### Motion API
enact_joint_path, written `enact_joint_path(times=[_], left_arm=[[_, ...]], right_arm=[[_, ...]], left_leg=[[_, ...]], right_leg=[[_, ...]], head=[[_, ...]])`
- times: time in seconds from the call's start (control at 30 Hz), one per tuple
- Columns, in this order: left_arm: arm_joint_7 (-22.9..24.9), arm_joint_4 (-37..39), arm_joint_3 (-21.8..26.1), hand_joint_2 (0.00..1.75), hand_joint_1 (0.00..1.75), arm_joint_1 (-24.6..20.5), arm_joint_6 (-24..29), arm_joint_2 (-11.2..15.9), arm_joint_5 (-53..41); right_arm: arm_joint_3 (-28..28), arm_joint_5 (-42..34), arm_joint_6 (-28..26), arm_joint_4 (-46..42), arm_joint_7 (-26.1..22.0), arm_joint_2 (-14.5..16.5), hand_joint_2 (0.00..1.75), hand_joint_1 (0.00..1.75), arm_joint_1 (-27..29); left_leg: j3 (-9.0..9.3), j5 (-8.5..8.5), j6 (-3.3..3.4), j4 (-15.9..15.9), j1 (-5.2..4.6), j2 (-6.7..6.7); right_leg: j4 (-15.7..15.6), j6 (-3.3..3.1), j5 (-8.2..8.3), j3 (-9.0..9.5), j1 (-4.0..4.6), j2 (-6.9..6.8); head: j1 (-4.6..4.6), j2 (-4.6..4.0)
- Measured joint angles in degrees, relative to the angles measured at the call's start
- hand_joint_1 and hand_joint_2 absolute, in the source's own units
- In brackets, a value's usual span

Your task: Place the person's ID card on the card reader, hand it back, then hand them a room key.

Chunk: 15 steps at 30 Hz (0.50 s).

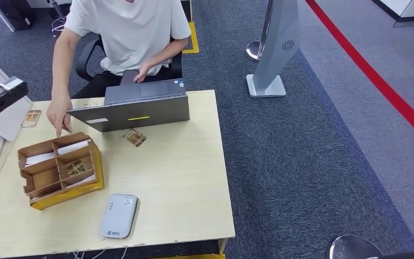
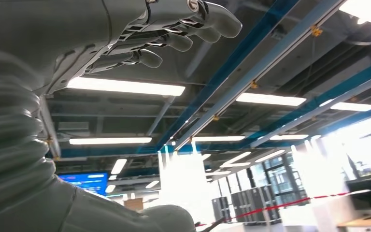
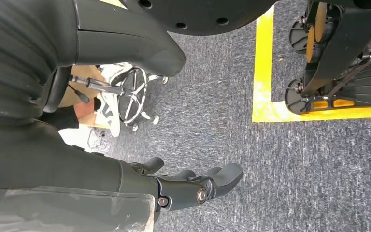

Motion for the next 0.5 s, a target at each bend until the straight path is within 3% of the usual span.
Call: enact_joint_path(times=[0.2,0.3,0.4,0.47,0.5], left_arm=[[-2.34,8.99,6.8,1.75,0.0,1.97,3.55,10.66,3.97],[-2.24,17.8,12.47,1.75,0.0,5.77,5.79,19.63,7.49],[0.38,29.47,24.64,1.75,0.0,20.05,7.71,30.33,18.34],[3.6,35.58,34.13,1.75,0.0,31.15,7.93,34.07,25.1],[4.73,36.88,36.38,1.75,0.0,33.7,7.76,34.54,26.4]], right_arm=[[0.72,1.12,0.39,0.01,0.67,0.0,1.75,0.0,0.34],[1.46,2.25,0.53,0.02,0.68,0.0,1.75,0.0,0.38],[2.45,3.68,1.09,0.07,0.28,-0.03,1.75,0.0,0.75],[2.9,4.07,1.37,0.1,-0.04,-0.15,1.75,0.0,1.36],[2.99,4.15,1.42,0.1,-0.1,-0.2,1.75,0.0,1.53]], left_leg=[[0.02,-0.15,-0.27,-0.03,0.18,0.49],[0.1,-0.45,-0.68,-0.16,0.17,1.07],[0.9,-1.12,-0.92,-0.43,-0.12,2.74],[1.41,-1.33,-0.83,-0.47,-0.19,2.9],[1.47,-1.34,-0.81,-0.47,-0.17,2.77]], right_leg=[[0.15,-0.26,-0.07,-0.17,0.16,0.58],[0.31,-0.51,-0.22,-0.07,0.16,1.23],[0.33,-0.75,-0.52,0.1,-0.1,2.88],[0.29,-0.76,-0.8,0.21,-0.16,3.0],[0.29,-0.76,-0.87,0.25,-0.15,2.88]], head=[[0.05,0.01],[0.21,0.01],[-0.15,0.02],[-0.75,0.01],[-0.9,0.01]])
